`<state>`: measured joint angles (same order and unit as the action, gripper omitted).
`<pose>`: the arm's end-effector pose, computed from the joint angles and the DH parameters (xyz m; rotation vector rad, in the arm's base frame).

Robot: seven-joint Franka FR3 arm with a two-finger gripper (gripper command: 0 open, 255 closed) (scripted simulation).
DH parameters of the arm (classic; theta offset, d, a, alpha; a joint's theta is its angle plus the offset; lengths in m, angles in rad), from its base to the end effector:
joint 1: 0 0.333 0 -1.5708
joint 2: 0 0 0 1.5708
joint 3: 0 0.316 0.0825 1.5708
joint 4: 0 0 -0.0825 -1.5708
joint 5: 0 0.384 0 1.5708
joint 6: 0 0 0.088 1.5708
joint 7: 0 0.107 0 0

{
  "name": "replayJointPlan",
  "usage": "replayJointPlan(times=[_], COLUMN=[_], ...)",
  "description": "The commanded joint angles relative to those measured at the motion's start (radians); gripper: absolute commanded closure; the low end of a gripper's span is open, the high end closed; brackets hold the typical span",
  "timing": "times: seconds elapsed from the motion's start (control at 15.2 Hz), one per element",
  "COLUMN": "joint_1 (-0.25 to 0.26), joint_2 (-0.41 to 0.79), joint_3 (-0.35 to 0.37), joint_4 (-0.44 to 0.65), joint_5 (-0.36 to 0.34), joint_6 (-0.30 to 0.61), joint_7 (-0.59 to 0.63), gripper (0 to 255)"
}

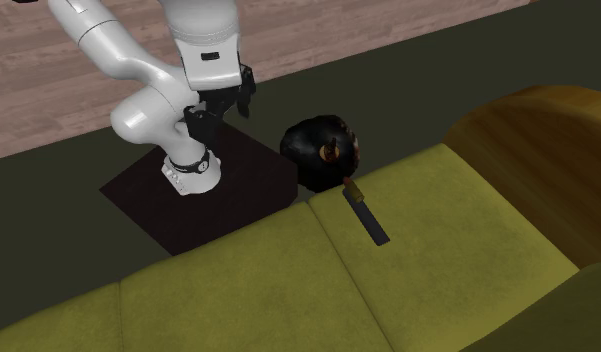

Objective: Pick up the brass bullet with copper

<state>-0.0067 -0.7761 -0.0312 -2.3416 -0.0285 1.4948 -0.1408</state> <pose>0.3010 -0.0175 0.5877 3.1341 0.1748 -0.1119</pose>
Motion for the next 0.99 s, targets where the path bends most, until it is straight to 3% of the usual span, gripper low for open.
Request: replayJointPlan(times=[0.0, 0.46, 0.92], joint_1=[0.000, 0.003, 0.004], joint_2=[0.000, 0.062, 0.219], joint_3=[0.000, 0.122, 0.247], joint_4=[0.000, -0.126, -0.171], joint_5=[0.000, 0.101, 0.174], joint_6=[0.000, 0.217, 0.457], joint_7=[0.000, 0.225, 0.441], gripper=[0, 0, 0])
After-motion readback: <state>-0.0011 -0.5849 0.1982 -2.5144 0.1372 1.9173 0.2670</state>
